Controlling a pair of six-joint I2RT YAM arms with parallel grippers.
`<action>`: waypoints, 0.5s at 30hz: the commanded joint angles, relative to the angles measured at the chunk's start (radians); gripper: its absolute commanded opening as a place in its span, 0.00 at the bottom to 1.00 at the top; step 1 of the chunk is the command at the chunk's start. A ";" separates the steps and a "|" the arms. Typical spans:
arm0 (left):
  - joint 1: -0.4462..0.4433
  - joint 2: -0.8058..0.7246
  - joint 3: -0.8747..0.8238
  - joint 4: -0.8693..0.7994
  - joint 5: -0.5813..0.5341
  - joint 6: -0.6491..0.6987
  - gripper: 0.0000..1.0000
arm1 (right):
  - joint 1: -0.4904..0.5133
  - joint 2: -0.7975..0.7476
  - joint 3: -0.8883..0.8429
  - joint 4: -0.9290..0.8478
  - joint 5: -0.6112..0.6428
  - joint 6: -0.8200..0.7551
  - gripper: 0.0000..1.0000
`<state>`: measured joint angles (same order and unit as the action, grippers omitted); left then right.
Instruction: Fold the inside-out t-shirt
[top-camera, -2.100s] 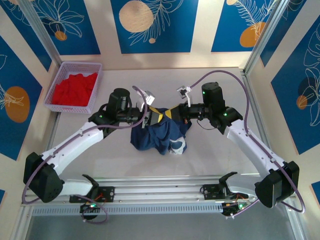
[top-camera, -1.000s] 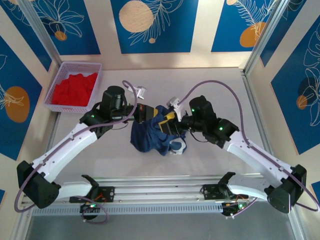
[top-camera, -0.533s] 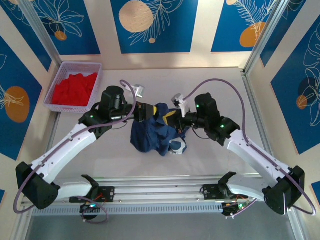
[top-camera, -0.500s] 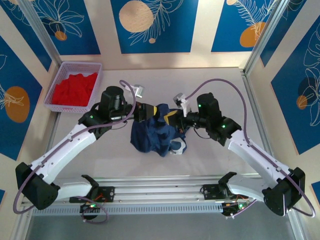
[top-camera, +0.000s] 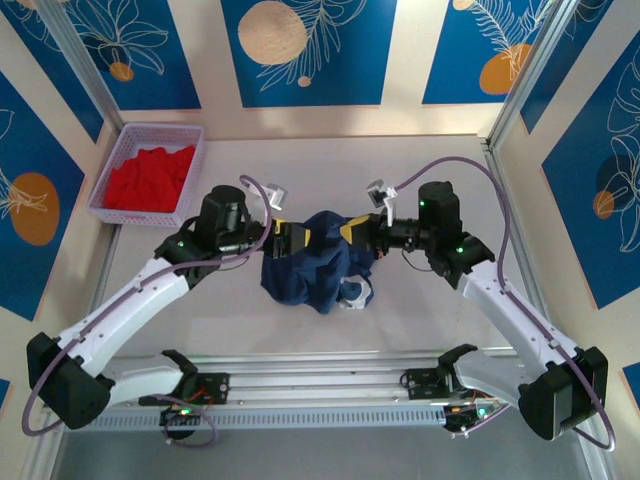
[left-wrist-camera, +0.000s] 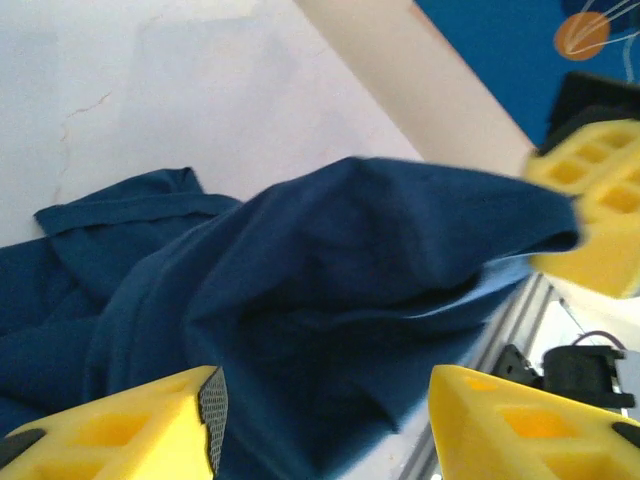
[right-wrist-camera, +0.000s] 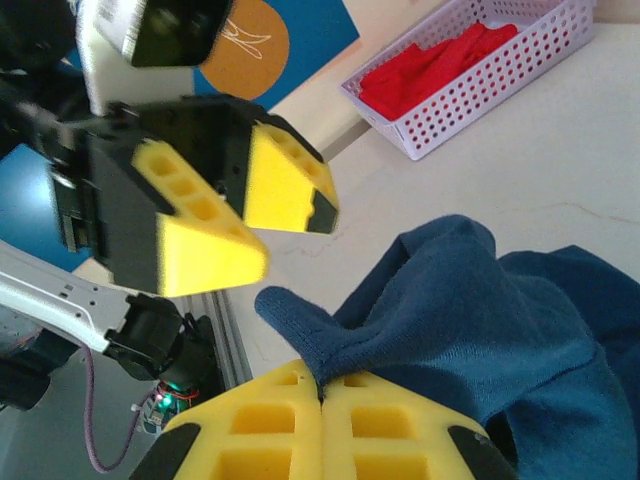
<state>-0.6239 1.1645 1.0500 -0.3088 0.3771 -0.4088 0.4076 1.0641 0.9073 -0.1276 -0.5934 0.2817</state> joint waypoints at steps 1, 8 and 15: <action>0.003 0.052 0.025 -0.066 -0.070 0.016 0.56 | -0.015 -0.028 -0.013 0.041 -0.070 0.033 0.00; 0.003 0.157 0.030 0.080 0.046 -0.042 0.49 | -0.028 -0.037 -0.032 0.142 -0.113 0.102 0.00; 0.022 0.052 -0.106 0.464 0.277 -0.105 0.00 | -0.112 -0.096 -0.037 0.118 -0.102 0.186 0.00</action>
<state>-0.6193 1.2926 1.0023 -0.0723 0.5137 -0.4835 0.3321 1.0187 0.8806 -0.0330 -0.6670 0.4026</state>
